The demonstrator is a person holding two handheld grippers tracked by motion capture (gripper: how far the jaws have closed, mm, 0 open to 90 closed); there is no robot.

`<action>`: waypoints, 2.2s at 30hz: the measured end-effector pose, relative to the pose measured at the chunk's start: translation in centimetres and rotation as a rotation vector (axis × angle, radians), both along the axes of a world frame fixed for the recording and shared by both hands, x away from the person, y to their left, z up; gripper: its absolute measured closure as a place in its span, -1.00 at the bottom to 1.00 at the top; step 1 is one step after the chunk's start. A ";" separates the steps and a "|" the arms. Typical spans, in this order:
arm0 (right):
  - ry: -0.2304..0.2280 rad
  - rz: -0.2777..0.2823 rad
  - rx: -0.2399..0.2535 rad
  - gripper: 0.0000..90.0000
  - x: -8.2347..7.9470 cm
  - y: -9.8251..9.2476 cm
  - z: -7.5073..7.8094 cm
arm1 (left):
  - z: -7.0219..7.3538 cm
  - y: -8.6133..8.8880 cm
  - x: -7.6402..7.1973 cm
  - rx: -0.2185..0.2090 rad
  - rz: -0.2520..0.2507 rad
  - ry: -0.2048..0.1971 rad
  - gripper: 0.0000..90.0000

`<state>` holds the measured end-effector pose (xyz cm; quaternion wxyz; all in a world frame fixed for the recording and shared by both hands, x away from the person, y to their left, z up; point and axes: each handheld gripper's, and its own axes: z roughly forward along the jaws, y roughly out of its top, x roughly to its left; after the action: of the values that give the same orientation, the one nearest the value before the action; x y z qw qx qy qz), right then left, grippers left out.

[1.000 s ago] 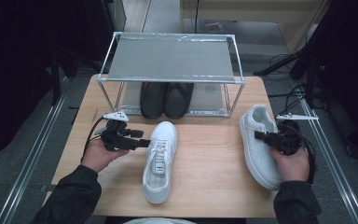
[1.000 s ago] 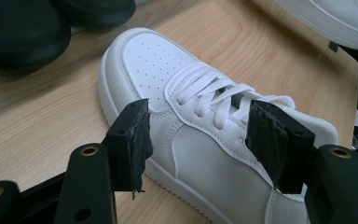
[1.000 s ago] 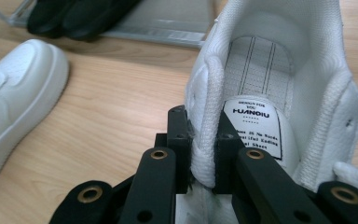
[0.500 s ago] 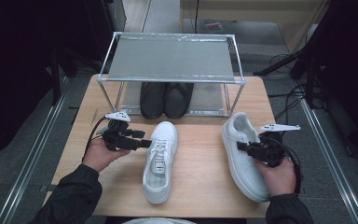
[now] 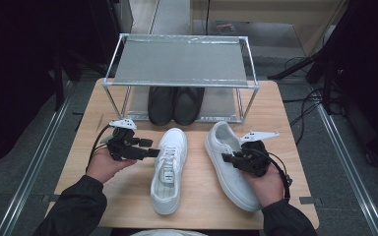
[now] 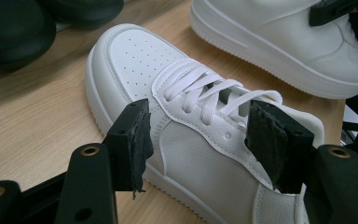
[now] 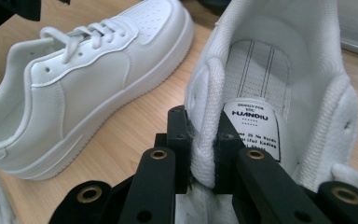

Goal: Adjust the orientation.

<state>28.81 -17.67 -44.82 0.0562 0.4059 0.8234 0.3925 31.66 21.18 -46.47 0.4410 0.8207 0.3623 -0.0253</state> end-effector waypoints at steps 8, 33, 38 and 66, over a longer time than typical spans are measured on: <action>-0.003 0.065 -0.014 0.83 0.5 1.9 -0.8 | -0.1 0.0 -0.7 0.019 -0.004 -0.013 -0.12; -0.120 0.057 0.099 0.56 -0.4 1.6 0.7 | -0.3 0.4 -1.1 0.032 0.017 -0.012 -0.11; -0.081 0.092 0.089 0.94 -1.3 1.9 0.4 | -0.3 0.3 -0.9 0.031 0.017 -0.016 -0.09; 0.111 0.161 -0.045 1.00 -1.5 3.3 -4.3 | 0.3 -0.6 0.6 0.026 0.018 -0.054 -0.12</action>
<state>27.34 -14.33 -49.17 -0.0120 0.3581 0.8638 0.3542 32.26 20.62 -46.18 0.4401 0.8235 0.3580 0.0056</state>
